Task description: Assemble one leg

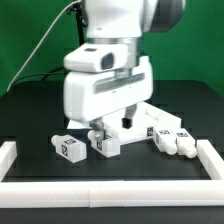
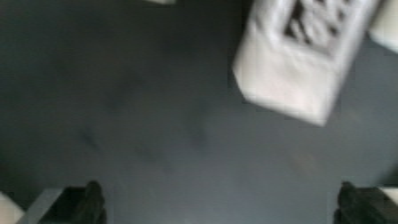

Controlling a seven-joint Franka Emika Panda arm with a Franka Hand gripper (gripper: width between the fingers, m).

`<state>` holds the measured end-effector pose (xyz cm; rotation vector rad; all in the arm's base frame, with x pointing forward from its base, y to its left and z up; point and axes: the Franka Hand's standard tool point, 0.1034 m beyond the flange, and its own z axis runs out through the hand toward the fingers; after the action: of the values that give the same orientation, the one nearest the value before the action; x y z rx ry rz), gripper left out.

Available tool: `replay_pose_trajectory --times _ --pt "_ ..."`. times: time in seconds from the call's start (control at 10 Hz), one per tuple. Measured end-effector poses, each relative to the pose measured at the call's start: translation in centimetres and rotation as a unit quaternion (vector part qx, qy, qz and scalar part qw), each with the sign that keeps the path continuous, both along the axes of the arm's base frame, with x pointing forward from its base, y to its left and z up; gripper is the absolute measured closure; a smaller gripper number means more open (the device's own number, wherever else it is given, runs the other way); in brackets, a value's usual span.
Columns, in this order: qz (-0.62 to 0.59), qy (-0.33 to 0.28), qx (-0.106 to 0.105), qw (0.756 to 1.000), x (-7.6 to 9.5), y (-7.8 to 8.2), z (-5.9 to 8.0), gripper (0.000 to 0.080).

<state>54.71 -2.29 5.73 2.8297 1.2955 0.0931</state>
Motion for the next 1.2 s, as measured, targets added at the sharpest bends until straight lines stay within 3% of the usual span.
replay_pose_trajectory --times 0.3,0.6,0.9,1.0,1.1,1.2 --pt "-0.032 0.0 0.004 0.999 -0.4 0.0 -0.5 0.015" --pt "-0.1 0.015 0.009 0.995 -3.1 0.1 -3.3 0.015" --pt "-0.1 0.016 0.009 0.995 -3.5 -0.1 -4.6 0.015" --pt "-0.099 0.016 0.009 0.995 -3.5 0.0 -4.6 0.0274" --pt "-0.099 0.016 0.009 0.995 -3.5 0.0 -4.6 0.0274" --pt "-0.099 0.016 0.009 0.995 -3.5 0.0 -4.7 0.0413"
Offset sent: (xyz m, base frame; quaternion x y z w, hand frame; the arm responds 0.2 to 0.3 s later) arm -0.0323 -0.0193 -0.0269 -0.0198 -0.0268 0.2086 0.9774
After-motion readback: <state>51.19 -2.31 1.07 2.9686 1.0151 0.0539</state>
